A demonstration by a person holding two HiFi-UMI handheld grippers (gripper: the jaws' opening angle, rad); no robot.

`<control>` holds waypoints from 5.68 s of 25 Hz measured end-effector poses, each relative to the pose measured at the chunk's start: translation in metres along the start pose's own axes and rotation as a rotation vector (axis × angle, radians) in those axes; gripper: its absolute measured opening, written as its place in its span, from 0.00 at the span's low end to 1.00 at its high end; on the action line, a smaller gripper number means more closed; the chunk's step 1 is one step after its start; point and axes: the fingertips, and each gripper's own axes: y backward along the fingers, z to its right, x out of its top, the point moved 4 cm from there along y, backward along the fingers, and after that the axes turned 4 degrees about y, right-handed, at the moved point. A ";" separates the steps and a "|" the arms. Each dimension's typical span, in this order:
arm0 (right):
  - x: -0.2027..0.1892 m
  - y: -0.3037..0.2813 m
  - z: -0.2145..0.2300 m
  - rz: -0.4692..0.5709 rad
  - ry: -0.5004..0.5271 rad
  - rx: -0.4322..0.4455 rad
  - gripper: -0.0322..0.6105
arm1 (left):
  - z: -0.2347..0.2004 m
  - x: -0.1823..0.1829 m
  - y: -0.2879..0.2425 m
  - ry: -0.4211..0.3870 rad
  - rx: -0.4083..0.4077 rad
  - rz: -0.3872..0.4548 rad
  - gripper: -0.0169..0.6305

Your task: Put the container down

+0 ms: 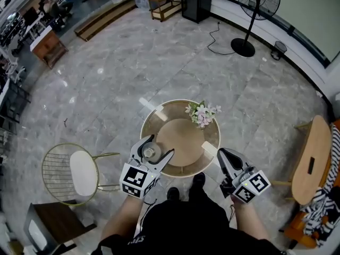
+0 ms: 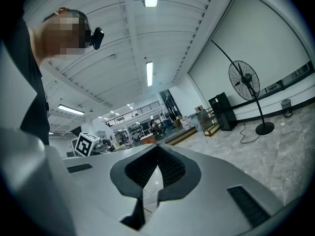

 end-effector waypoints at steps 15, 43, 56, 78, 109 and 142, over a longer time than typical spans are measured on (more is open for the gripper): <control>-0.042 -0.021 0.101 -0.088 -0.038 -0.012 0.07 | 0.014 -0.042 -0.114 -0.013 -0.040 -0.090 0.56; -0.266 -0.056 0.220 -0.265 -0.125 -0.048 0.07 | -0.003 -0.269 -0.304 -0.008 -0.156 -0.240 0.56; -0.329 -0.058 0.258 -0.307 -0.140 -0.018 0.07 | 0.011 -0.359 -0.366 -0.028 -0.186 -0.309 0.56; -0.367 -0.052 0.291 -0.340 -0.171 -0.006 0.07 | 0.025 -0.432 -0.449 -0.136 -0.201 -0.347 0.56; -0.209 -0.039 0.098 -0.221 -0.048 -0.073 0.07 | 0.014 -0.221 -0.232 -0.159 -0.171 -0.151 0.47; -0.006 0.033 -0.032 -0.133 0.118 0.145 0.07 | 0.103 -0.031 0.006 -0.037 0.079 0.123 0.05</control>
